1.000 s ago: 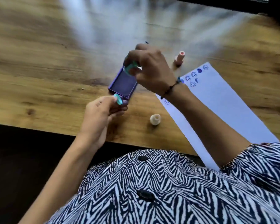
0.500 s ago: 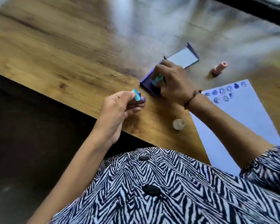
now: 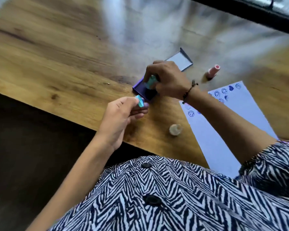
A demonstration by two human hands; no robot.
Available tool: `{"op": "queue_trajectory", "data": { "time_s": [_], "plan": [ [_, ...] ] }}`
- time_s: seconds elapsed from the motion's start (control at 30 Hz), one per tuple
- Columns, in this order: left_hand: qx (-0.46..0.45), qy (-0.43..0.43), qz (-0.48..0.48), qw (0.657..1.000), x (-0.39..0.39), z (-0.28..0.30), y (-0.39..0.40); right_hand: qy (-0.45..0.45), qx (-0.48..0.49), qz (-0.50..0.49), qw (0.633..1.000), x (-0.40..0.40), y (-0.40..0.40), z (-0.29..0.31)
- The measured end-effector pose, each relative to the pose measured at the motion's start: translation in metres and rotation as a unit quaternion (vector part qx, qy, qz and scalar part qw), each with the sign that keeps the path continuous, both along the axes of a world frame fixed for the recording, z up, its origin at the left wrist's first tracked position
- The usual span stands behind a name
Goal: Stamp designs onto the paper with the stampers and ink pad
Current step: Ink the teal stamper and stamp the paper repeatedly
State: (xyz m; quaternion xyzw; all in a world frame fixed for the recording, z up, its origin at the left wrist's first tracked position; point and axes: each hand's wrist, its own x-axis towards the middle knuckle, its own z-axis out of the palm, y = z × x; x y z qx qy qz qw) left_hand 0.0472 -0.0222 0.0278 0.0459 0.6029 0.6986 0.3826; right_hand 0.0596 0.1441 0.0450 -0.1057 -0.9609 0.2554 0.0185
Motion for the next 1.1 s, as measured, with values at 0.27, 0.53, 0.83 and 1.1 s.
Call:
{"op": "queue_trajectory", "data": {
  "time_s": [0.27,0.53,0.83,1.1],
  "plan": [
    [-0.006,0.169,-0.145,0.975,0.003,0.006,0.055,0.160,-0.210,-0.343,0.901,0.099,0.079,0.012],
    [-0.049,0.519,-0.374,0.767,0.029,-0.001,0.164,0.022,-0.016,-0.391,0.920,0.160,0.123,-0.011],
    [-0.049,0.575,-0.388,0.719,0.025,-0.012,0.178,-0.043,0.071,-0.346,0.935,0.153,0.119,-0.013],
    [-0.045,0.574,-0.398,0.714,0.024,-0.016,0.178,-0.084,0.172,-0.338,0.921,0.149,0.113,-0.031]
  ]
}}
